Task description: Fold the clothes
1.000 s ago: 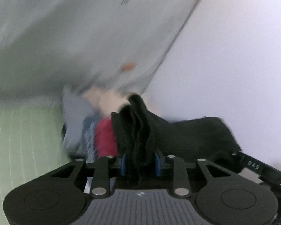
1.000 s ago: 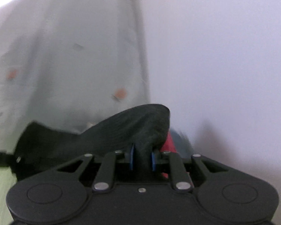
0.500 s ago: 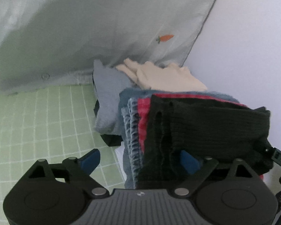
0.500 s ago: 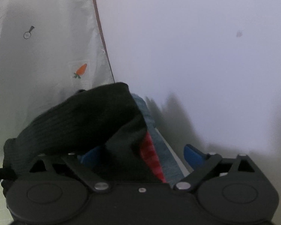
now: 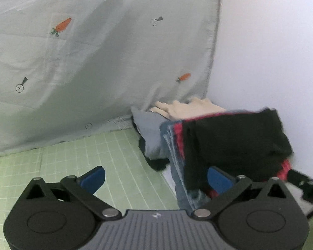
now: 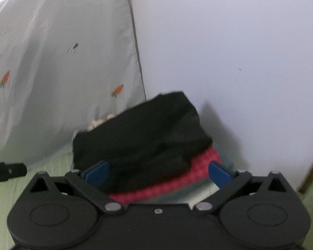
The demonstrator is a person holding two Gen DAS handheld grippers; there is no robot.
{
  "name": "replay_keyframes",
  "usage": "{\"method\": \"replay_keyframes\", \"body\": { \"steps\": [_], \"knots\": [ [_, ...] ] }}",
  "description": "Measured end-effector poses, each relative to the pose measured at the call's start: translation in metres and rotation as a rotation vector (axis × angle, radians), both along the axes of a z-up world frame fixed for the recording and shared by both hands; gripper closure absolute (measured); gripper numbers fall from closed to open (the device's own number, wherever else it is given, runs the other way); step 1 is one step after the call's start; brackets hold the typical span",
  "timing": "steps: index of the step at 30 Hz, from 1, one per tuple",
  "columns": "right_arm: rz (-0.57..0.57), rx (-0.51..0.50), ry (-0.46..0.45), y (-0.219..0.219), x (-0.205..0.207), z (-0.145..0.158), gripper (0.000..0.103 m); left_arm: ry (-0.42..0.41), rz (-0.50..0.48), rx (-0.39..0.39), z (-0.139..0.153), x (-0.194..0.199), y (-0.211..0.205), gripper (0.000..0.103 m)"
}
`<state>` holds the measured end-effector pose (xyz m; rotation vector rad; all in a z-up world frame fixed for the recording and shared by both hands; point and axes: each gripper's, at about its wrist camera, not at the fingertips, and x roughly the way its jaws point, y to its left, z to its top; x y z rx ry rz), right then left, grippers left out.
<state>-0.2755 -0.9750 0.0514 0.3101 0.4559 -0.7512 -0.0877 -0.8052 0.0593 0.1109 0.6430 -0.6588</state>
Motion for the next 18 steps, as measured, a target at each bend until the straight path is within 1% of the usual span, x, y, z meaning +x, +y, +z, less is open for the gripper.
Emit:
{"method": "replay_keyframes", "body": {
  "steps": [3, 5, 7, 9, 11, 14, 18],
  "knots": [
    [-0.001, 0.035, 0.004, 0.033, -0.002, -0.01, 0.0, 0.031, -0.064, -0.009, -0.004, -0.012, 0.025, 0.0],
    [-0.002, 0.054, 0.013, 0.056, -0.008, -0.016, 0.0, 0.019, -0.092, 0.012, -0.007, -0.021, 0.042, 0.0],
    [-0.005, 0.059, 0.036, 0.076, -0.011, -0.022, 0.0, 0.013, -0.104, 0.032, -0.01, -0.03, 0.059, 0.0],
    [-0.018, 0.064, 0.053, 0.095, -0.018, -0.024, 0.0, 0.023, -0.114, 0.034, -0.012, -0.036, 0.075, 0.0],
    [-0.034, 0.071, 0.058, 0.111, -0.024, -0.025, 0.0, 0.036, -0.127, 0.039, -0.013, -0.04, 0.089, 0.0],
    [-0.051, 0.073, 0.064, 0.138, -0.033, -0.027, 0.0, 0.031, -0.151, 0.051, -0.014, -0.046, 0.109, 0.0],
    [-0.066, 0.052, 0.075, 0.167, -0.042, -0.025, 0.0, 0.039, -0.176, 0.059, -0.016, -0.053, 0.132, 0.0]
  ]
}}
